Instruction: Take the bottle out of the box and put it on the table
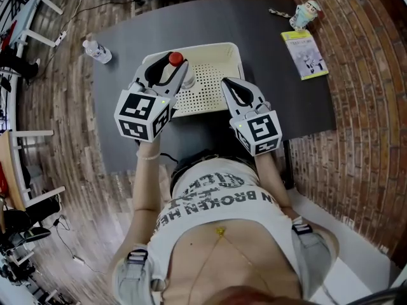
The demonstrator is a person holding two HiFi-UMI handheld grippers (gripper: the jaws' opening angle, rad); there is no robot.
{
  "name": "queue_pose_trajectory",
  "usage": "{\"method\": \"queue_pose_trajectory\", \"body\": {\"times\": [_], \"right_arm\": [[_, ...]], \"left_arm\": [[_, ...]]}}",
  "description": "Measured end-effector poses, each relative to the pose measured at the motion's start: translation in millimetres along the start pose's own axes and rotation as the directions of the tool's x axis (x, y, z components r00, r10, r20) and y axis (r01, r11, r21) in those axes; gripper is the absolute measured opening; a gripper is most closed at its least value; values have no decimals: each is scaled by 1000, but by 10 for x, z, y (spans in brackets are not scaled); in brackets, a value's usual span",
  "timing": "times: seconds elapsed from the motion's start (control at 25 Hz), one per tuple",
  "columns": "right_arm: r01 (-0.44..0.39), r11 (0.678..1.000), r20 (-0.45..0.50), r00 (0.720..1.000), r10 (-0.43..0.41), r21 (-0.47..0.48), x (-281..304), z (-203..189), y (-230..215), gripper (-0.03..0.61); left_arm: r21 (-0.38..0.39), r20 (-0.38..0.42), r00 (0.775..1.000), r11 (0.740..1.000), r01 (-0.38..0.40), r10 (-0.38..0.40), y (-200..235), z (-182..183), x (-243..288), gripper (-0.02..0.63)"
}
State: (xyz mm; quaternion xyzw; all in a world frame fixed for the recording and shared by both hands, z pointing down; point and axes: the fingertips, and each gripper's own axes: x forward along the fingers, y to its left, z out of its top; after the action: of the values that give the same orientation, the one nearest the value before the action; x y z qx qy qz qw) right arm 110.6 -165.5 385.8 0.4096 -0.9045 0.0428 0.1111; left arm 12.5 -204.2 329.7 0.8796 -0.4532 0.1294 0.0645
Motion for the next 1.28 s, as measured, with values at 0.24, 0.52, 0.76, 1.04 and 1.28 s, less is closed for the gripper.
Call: {"method": "queue_pose_trajectory", "body": {"times": [0.24, 0.52, 0.76, 1.04, 1.28], "right_arm": [[2, 1000, -2, 1000, -2, 2, -27, -5, 30, 9], [5, 1000, -9, 1000, -5, 5, -33, -36, 65, 9], [-1, 1000, -5, 1000, 1, 2, -9, -24, 124, 9], [-2, 1000, -15, 1000, 2, -2, 13, -28, 200, 9], [4, 1000, -21, 1000, -4, -6, 44, -36, 262, 9]], "left_arm": [[-8, 2, 1000, 1000, 9, -9, -12, 21, -28, 150], [-5, 1, 1000, 1000, 10, -10, -4, 5, -77, 150], [-2, 6, 1000, 1000, 14, -14, 5, 16, -123, 150], [-6, 1, 1000, 1000, 10, -10, 63, -10, -195, 150], [-13, 9, 1000, 1000, 3, -3, 159, -30, -298, 150]]}}
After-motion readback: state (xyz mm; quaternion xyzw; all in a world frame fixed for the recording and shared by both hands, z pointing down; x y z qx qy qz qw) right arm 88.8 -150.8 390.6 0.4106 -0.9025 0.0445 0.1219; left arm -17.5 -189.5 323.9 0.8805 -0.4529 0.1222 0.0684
